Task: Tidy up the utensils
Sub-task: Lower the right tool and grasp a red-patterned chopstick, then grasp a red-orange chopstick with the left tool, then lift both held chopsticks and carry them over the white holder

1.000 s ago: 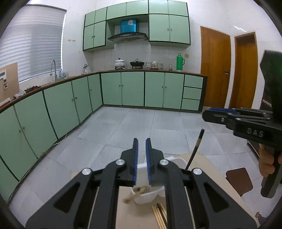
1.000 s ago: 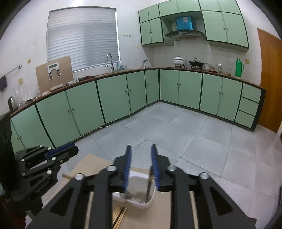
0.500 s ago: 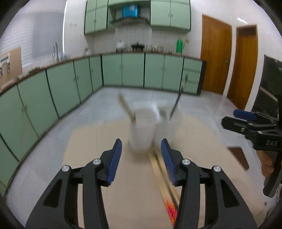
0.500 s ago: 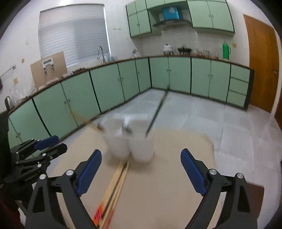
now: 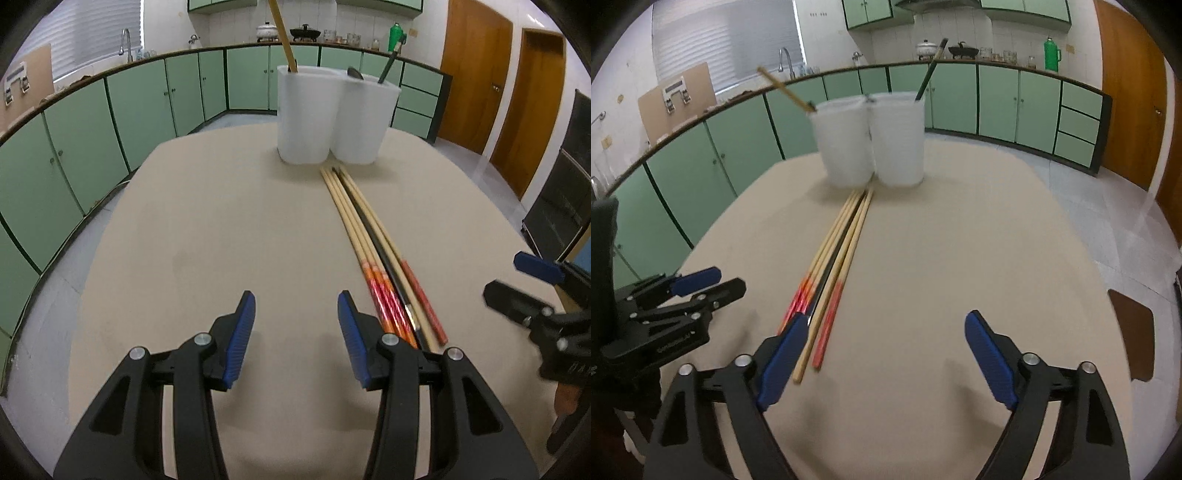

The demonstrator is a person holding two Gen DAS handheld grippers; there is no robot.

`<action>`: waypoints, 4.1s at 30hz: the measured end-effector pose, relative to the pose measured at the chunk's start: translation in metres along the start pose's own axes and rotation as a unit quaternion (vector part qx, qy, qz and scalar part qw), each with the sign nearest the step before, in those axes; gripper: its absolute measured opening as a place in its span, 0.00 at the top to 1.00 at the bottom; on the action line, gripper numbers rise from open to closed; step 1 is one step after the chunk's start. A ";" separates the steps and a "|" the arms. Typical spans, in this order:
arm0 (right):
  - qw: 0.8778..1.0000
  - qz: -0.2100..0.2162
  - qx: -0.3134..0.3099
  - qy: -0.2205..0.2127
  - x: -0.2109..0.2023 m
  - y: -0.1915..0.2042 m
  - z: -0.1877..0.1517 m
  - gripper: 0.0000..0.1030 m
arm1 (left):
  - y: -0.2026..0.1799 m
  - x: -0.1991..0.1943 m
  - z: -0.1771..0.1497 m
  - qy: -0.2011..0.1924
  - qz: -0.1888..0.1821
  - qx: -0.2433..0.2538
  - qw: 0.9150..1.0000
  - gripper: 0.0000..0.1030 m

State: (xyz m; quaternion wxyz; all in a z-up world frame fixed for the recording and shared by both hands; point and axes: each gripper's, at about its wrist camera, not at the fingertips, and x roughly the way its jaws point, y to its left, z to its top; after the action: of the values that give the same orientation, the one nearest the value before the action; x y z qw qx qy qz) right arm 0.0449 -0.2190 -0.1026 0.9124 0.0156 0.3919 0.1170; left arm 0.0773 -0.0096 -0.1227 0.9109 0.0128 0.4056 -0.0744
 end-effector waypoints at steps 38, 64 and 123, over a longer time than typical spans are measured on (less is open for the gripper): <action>0.999 0.010 -0.025 0.046 0.027 0.035 -0.015 0.83 | -0.019 0.010 -0.017 0.029 -0.008 0.007 1.000 0.51; 0.999 -0.001 0.004 0.035 0.018 0.000 -0.025 0.94 | -0.039 0.008 -0.026 0.038 -0.008 0.026 0.999 0.50; 0.989 0.051 -0.074 -0.118 -0.095 -0.006 0.149 0.95 | -0.044 -0.119 0.119 -0.184 -0.048 0.045 0.981 0.96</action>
State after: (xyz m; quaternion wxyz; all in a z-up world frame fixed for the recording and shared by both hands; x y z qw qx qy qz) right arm 0.0895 -0.2370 0.0677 0.9437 -0.0183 0.2706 0.1892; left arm 0.0801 -0.0478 0.0464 0.9640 0.0201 0.2270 -0.1371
